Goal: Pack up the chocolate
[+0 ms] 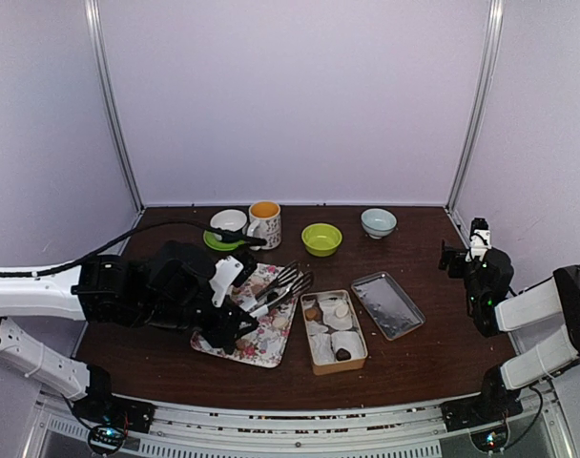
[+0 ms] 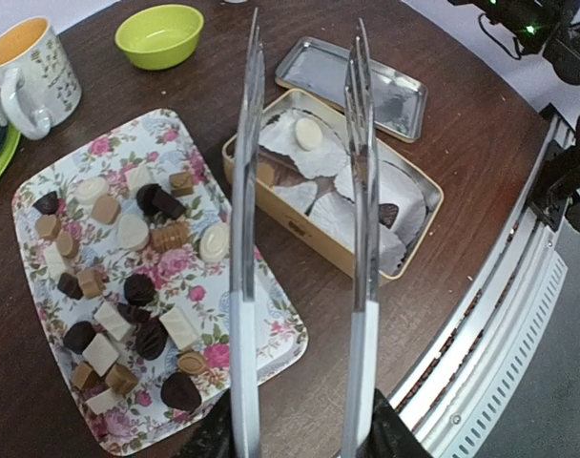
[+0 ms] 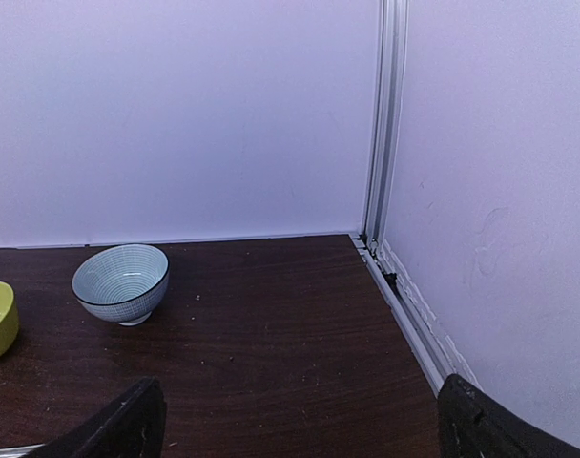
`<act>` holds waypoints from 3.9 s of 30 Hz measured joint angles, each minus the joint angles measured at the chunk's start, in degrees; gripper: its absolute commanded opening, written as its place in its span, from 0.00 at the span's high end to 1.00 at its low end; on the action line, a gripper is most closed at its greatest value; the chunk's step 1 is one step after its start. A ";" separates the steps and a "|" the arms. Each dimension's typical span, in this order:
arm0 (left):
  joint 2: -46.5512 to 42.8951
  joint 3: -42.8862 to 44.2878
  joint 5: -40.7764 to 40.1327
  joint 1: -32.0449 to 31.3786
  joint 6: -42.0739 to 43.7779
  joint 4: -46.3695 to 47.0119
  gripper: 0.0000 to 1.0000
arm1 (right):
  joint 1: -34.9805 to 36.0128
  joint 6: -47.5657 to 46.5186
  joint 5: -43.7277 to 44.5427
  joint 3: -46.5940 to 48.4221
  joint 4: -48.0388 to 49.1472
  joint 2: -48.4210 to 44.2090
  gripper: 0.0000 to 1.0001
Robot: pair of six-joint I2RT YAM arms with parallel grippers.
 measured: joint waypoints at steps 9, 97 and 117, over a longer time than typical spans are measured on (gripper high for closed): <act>-8.11 -6.80 0.07 9.16 -2.82 -3.39 0.62 | 0.00 0.00 0.00 0.00 0.00 0.00 0.00; -0.11 -0.81 14.80 15.32 -9.77 -21.53 0.60 | 0.00 0.00 0.00 0.00 -0.02 0.00 0.00; 4.81 -0.52 15.93 15.28 -12.33 -23.45 0.61 | 0.00 0.00 0.00 0.00 -0.02 0.00 0.00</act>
